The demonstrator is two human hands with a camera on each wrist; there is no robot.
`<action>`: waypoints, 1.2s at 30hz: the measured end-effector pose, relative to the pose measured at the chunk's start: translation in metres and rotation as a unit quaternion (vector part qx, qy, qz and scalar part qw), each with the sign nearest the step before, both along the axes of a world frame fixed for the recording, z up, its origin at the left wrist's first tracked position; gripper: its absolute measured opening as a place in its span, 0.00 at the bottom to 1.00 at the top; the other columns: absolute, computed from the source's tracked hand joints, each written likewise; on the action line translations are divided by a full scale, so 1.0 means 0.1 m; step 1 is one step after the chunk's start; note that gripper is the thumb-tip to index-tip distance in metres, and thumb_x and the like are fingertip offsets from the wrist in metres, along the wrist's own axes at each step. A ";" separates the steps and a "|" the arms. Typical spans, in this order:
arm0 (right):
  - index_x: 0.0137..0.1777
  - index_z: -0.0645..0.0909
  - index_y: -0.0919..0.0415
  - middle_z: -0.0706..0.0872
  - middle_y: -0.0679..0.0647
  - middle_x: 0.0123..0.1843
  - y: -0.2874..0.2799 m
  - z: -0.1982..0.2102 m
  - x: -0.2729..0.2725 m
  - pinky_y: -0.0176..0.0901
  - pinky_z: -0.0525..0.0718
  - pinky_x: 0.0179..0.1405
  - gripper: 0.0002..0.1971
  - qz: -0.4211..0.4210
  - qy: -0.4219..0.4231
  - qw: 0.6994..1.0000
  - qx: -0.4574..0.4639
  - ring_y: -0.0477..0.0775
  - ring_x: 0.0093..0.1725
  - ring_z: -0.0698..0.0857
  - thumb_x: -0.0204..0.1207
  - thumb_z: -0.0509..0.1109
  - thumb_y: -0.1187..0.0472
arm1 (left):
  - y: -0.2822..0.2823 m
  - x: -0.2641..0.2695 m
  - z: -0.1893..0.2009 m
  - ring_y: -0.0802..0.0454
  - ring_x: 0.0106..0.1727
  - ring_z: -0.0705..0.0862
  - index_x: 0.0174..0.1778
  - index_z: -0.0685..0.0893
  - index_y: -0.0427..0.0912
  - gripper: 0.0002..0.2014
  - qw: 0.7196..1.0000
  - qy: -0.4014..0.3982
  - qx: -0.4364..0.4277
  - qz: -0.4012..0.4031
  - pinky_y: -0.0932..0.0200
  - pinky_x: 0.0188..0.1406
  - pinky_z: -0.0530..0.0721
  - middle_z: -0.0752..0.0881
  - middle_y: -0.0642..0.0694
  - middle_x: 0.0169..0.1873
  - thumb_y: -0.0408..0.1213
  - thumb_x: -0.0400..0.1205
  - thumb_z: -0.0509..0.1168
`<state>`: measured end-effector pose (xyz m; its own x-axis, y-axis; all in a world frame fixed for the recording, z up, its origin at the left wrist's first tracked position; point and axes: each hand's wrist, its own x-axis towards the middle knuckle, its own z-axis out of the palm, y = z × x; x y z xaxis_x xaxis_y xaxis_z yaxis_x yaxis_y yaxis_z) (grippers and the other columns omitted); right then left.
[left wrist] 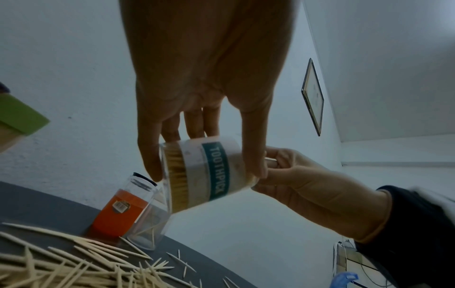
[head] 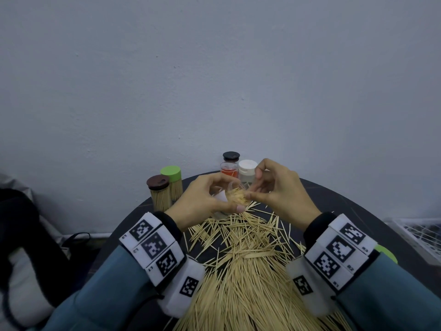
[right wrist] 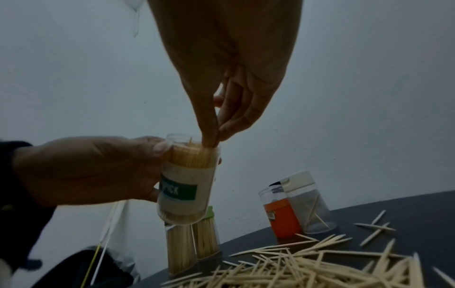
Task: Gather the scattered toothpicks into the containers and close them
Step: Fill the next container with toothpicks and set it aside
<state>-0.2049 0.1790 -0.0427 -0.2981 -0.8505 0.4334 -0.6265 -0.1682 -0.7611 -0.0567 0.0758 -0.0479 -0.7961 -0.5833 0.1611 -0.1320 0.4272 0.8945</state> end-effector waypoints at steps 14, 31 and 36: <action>0.38 0.74 0.60 0.88 0.52 0.31 -0.01 -0.01 -0.02 0.20 0.74 0.27 0.19 -0.035 -0.013 0.999 0.017 0.33 0.24 0.79 0.59 0.83 0.67 | 0.01 0.00 -0.01 0.52 0.56 0.87 0.63 0.83 0.47 0.28 1.000 -0.023 0.001 -0.018 0.50 0.61 0.85 0.88 0.48 0.55 0.36 0.66 0.81; 0.43 0.80 0.58 0.85 0.54 0.39 -0.03 -0.03 -0.09 0.38 0.82 0.45 0.06 0.029 -0.123 0.991 0.046 0.53 0.40 0.84 0.72 0.73 0.67 | -0.05 0.03 0.02 0.57 0.43 0.85 0.63 0.83 0.42 0.32 0.998 0.027 0.064 -0.015 0.65 0.38 0.80 0.89 0.46 0.47 0.41 0.61 0.78; 0.44 0.80 0.59 0.87 0.57 0.41 -0.01 0.02 -0.07 0.31 0.83 0.42 0.06 0.070 -0.189 0.979 0.031 0.44 0.36 0.85 0.73 0.70 0.71 | -0.07 0.01 0.00 0.57 0.46 0.85 0.63 0.82 0.41 0.27 0.997 0.025 0.067 -0.010 0.66 0.40 0.83 0.89 0.45 0.50 0.34 0.67 0.78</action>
<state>-0.2118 0.1776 -0.0411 -0.3060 -0.9154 0.2616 -0.2729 -0.1789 -0.9453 -0.0552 0.0690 -0.0480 -0.8009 -0.5864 0.1218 -0.0788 0.3047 0.9492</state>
